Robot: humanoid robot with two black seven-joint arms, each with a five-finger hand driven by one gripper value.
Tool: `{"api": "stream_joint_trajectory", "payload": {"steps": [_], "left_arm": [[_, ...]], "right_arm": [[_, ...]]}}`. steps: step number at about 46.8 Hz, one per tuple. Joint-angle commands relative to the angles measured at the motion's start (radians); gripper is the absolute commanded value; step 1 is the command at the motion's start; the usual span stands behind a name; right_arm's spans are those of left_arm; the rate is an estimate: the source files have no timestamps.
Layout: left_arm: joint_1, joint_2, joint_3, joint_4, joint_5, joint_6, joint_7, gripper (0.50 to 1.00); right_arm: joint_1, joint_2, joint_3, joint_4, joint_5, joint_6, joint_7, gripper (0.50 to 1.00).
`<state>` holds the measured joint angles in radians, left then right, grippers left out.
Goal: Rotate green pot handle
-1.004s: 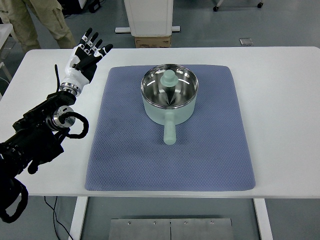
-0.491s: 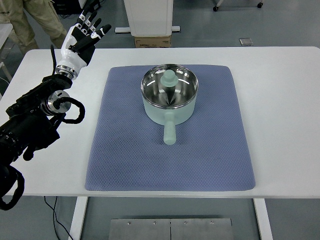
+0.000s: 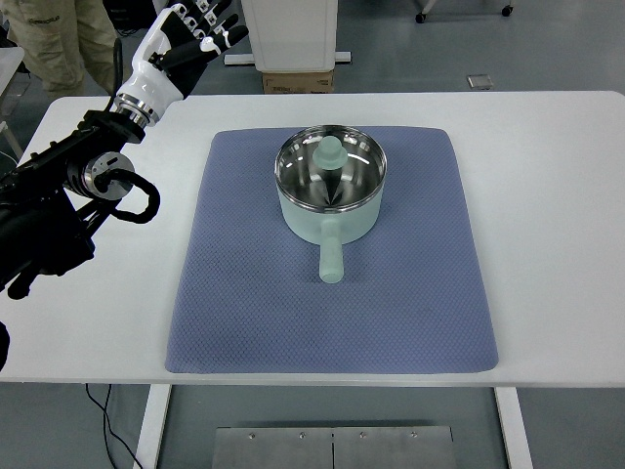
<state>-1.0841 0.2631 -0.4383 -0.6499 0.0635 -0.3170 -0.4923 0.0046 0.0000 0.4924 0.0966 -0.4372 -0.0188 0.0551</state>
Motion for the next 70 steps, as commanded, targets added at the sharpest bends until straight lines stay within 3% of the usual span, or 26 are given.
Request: {"api": "stream_joint_trajectory", "payload": {"steps": [1,23,36,54,70], "left_arm": [[-0.008,0.025,0.0,-0.065,0.051,0.024,0.0,1.0],[-0.025,0.07,0.0,-0.241,0.328,0.041,0.0,1.0],[-0.03,0.105,0.0,-0.398,0.395,0.056,0.001,1.0],[-0.063,0.103,0.003,-0.421,0.487,0.049,0.003,1.0],[-0.083,0.1,0.024,-0.52,0.552,0.047,0.006,1.0]], "right_arm": [[0.0,0.0,0.0,0.0,0.0,-0.001,0.0,1.0],[0.0,0.0,0.0,0.0,0.0,0.0,0.0,1.0],[0.0,0.0,0.0,0.0,0.0,0.0,0.0,1.0],[0.0,0.0,0.0,0.0,0.0,0.0,0.0,1.0],[0.0,0.0,0.0,0.0,0.0,-0.001,0.0,1.0]]}}
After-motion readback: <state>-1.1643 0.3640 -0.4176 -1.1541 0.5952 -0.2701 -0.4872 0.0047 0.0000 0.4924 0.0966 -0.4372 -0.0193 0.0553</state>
